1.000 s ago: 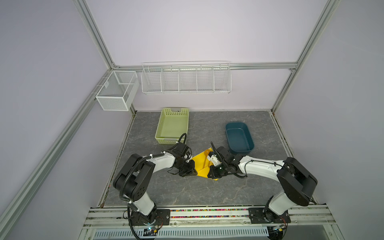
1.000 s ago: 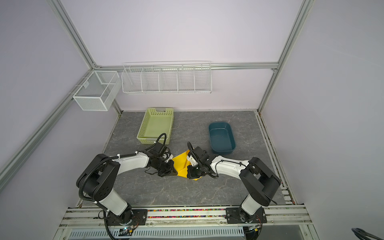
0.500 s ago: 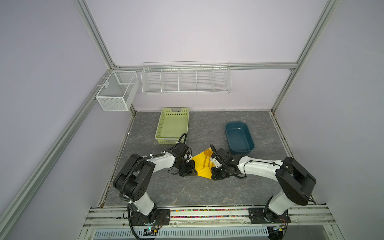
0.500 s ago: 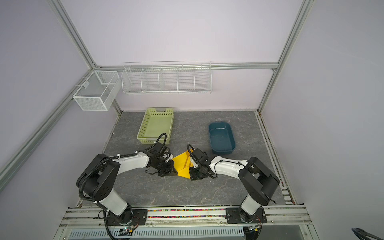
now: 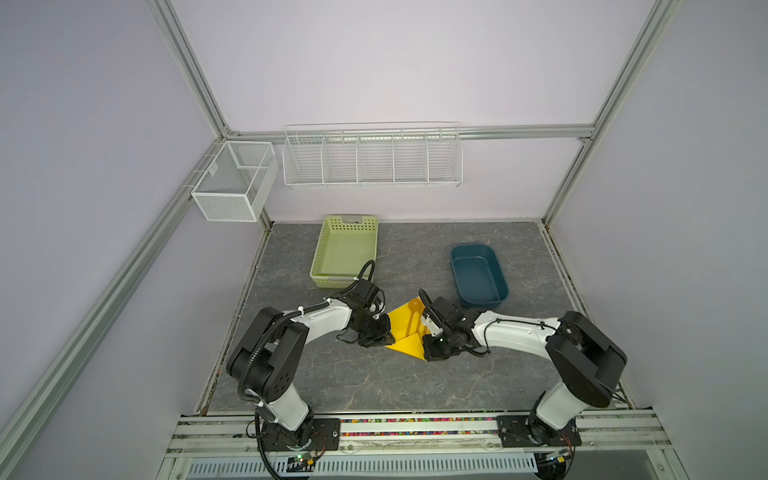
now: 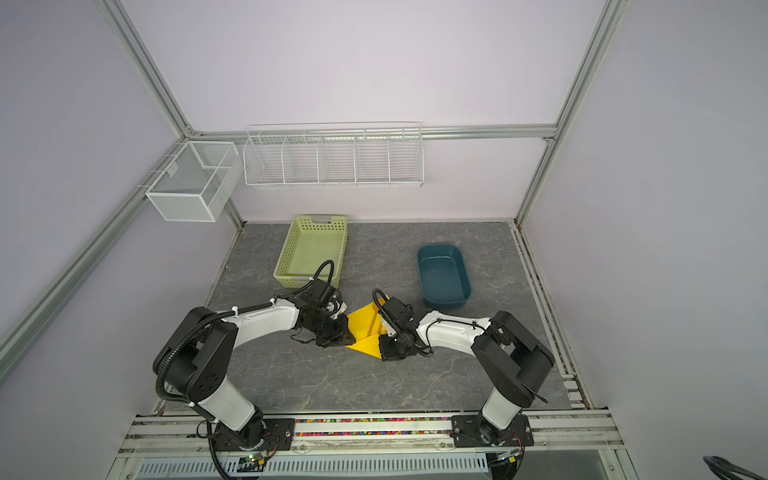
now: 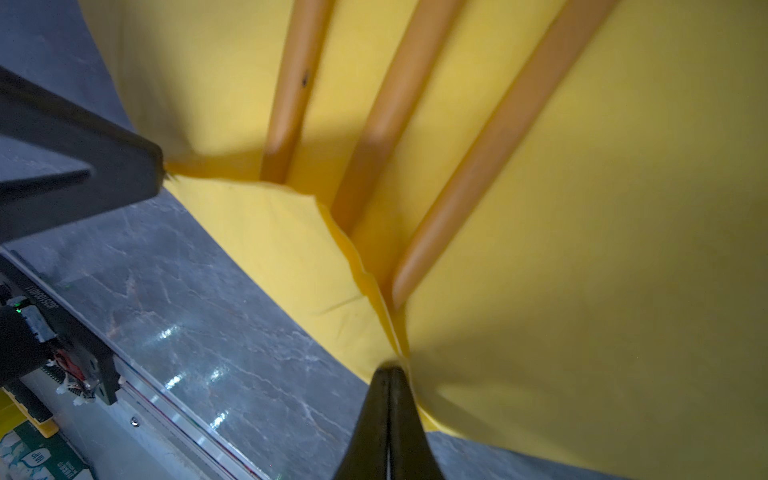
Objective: Place the utensils on the paper napkin and roll it up
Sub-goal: 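Press the folded napkin edge down with both grippers beside the utensils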
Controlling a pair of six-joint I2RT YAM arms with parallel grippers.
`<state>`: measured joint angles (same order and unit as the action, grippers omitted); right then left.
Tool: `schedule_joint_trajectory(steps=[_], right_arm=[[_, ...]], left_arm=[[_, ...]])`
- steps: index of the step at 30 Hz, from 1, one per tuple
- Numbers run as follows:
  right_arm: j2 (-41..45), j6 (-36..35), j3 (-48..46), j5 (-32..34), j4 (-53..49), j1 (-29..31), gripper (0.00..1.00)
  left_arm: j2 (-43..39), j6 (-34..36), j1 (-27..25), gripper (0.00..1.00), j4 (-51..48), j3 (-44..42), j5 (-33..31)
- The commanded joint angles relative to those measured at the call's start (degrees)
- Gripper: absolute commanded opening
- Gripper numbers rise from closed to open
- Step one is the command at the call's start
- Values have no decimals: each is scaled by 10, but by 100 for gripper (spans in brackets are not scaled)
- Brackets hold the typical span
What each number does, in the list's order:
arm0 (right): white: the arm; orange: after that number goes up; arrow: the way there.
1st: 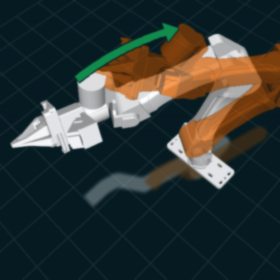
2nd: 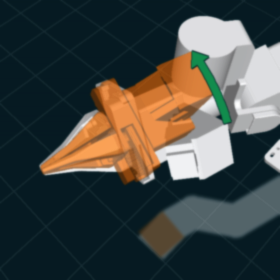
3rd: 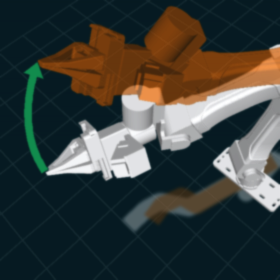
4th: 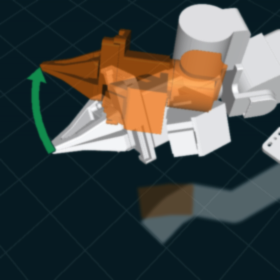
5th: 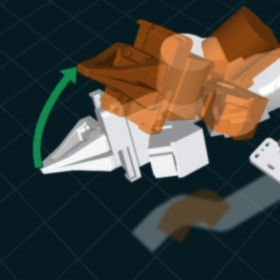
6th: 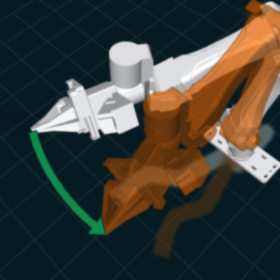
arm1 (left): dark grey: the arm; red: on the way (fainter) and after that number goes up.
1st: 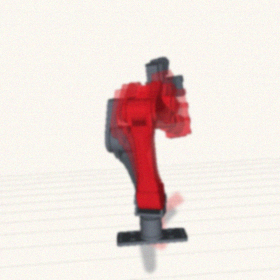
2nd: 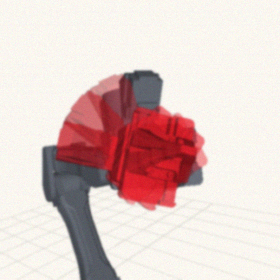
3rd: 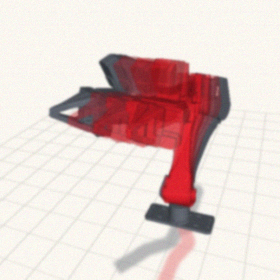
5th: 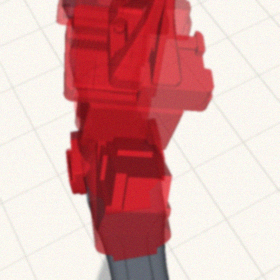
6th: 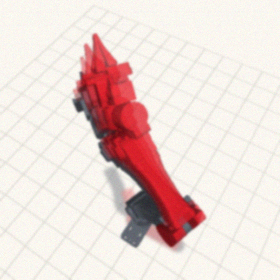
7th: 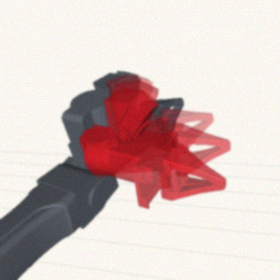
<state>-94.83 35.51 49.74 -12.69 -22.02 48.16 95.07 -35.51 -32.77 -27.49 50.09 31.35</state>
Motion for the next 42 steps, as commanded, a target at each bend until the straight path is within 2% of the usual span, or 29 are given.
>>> schedule_joint_trajectory(steps=[1, 7, 11, 18, 31, 36, 42], right_arm=[[-19, -17, 1, 12, -37, 3, 7], [-16, -60, 2, 0, -58, 1, 7], [-18, -80, 3, -1, -74, 1, 7], [-16, -107, 2, 6, -100, -3, 7], [-25, -157, 32, 15, -145, -16, 7], [-32, -164, 38, 10, -145, -18, 7], [-36, -162, 45, 7, -144, -19, 7]], left_arm=[[1, 38, -1, 13, -57, 38, -44], [31, 84, 0, 12, -114, 78, -89], [46, 102, 0, 12, -128, 85, -94], [47, 105, 0, 12, -124, 53, -80], [-3, 70, -1, 12, -80, -37, -47], [-32, 62, -1, 12, -85, -24, -50], [-56, 59, -10, 15, -65, 2, -2]])
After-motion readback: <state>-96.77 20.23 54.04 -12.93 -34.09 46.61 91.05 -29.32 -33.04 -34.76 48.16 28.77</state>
